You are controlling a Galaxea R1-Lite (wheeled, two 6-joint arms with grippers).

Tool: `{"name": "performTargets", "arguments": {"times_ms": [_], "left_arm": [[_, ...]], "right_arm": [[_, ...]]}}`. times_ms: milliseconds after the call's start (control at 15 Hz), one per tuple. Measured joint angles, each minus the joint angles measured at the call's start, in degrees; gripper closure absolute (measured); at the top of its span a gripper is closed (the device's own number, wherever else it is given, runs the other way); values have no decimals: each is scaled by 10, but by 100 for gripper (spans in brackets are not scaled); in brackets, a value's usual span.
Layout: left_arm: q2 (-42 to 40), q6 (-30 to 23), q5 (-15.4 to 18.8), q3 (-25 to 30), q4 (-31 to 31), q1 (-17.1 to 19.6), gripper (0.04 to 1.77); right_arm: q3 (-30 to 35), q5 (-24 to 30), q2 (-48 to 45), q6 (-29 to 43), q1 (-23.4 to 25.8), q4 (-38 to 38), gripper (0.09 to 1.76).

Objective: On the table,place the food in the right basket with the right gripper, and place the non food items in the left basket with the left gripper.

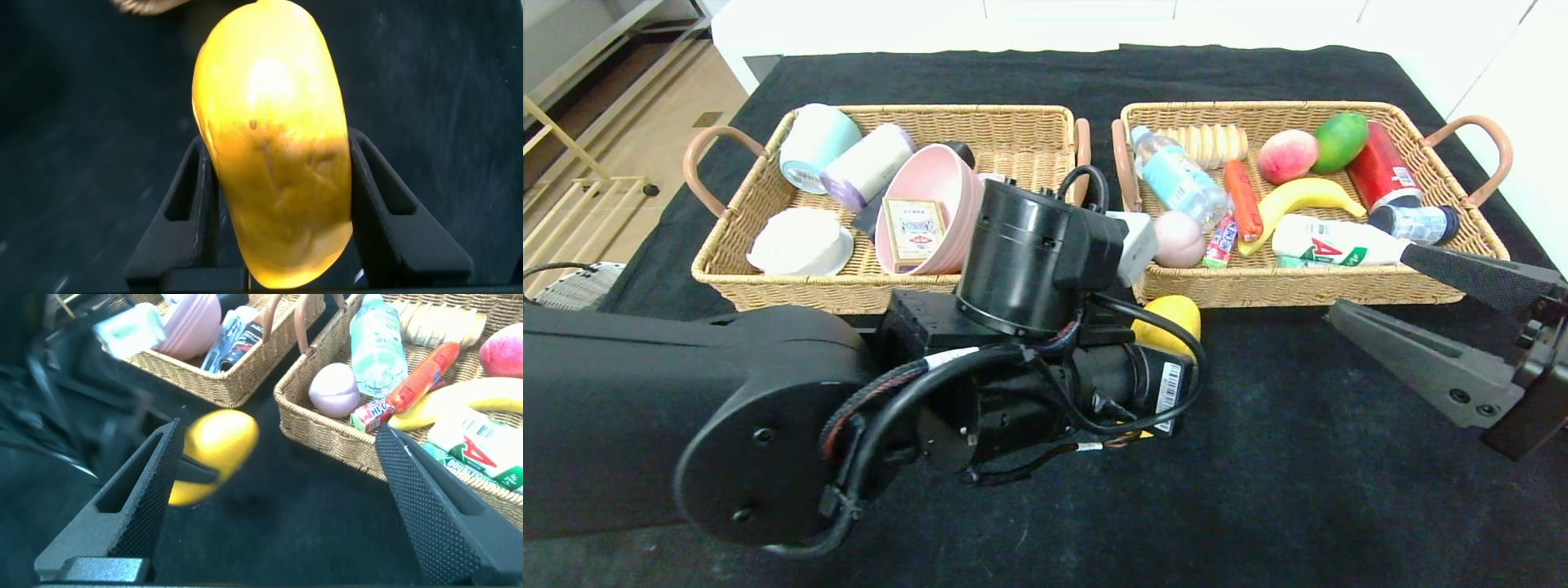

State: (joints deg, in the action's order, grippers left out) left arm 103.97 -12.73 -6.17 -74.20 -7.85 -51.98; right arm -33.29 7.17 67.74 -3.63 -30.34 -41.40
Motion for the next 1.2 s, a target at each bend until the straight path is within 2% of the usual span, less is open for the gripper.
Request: {"name": "performTargets", "arguments": {"times_ms": [200, 400, 1067, 1200], "left_arm": [[49, 0, -1, -52, 7, -5, 87], [89, 0, -6, -82, 9, -13, 87], [127, 4, -11, -88, 8, -15, 87], [127, 4, -11, -88, 8, -16, 67]], "right_arm": [[0, -1, -5, 0, 0, 0, 14], [0, -1, -8, 0, 0, -1, 14], [3, -1, -10, -1, -1, -1, 14], [4, -1, -10, -1, -2, -1, 14]]}}
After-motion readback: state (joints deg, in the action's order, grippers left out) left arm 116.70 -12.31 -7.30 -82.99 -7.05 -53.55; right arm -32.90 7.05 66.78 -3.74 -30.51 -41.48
